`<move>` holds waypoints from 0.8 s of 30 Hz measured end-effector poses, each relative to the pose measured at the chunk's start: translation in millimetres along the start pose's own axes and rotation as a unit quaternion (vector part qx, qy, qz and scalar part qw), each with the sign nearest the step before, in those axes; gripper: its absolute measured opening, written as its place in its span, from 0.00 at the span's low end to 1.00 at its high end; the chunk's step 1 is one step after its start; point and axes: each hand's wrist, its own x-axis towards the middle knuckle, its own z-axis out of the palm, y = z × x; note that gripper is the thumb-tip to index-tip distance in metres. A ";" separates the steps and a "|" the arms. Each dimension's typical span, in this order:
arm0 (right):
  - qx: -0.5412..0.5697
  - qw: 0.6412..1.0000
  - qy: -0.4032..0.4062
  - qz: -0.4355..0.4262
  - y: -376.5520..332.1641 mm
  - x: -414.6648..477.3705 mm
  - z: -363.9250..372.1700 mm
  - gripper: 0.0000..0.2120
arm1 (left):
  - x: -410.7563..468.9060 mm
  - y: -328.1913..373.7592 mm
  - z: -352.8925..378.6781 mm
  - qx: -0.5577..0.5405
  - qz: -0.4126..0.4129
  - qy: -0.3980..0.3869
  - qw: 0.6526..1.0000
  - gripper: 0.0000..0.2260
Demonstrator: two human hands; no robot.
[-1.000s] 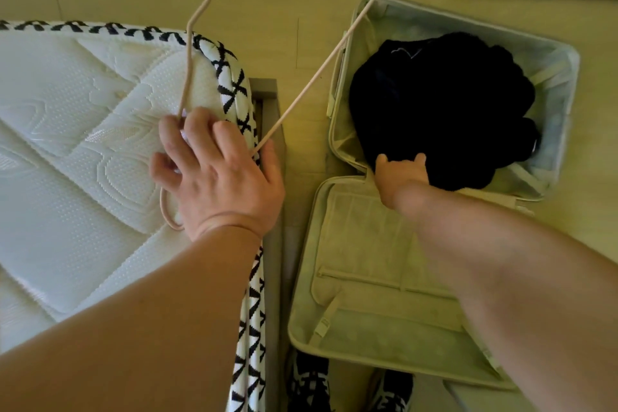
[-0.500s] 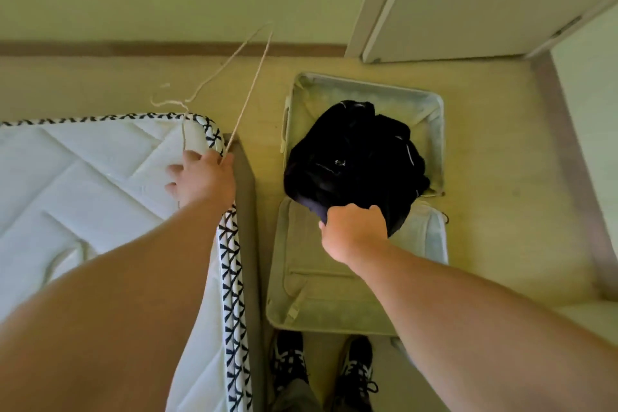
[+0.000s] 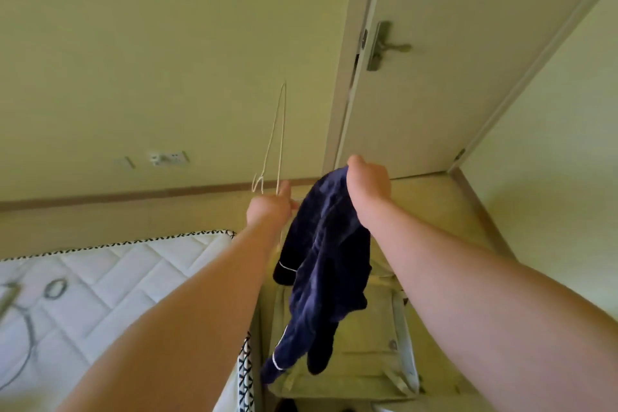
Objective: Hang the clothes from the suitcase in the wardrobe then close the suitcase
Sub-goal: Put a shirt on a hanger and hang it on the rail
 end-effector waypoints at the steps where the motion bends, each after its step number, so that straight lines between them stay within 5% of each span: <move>1: 0.058 0.997 -0.020 0.052 -11.2 -9.7 -3.9 0.13 | -15.3 16.7 -2.3 -0.014 0.022 -0.020 0.999 0.25; 4: 0.170 0.977 -0.089 0.092 -50.8 -52.8 -37.4 0.12 | -81.4 74.2 -17.2 -0.011 0.118 -0.068 0.991 0.29; 8: 0.230 0.956 -0.179 0.024 -72.2 -88.9 -70.4 0.12 | -133.2 107.3 -26.5 0.014 0.260 -0.080 0.962 0.35; 13: 0.173 0.951 -0.245 -0.078 -83.1 -106.5 -99.0 0.12 | -167.3 124.2 -43.7 0.080 0.333 -0.080 0.936 0.14; 20: -0.081 0.949 -0.110 -0.283 -64.0 -104.5 -116.7 0.18 | -204.2 152.8 -62.0 0.088 0.357 -0.036 0.929 0.06; 24: -0.309 0.907 -0.033 -0.283 -46.6 -103.2 -117.0 0.21 | -222.6 168.9 -60.7 0.059 0.390 0.012 0.919 0.06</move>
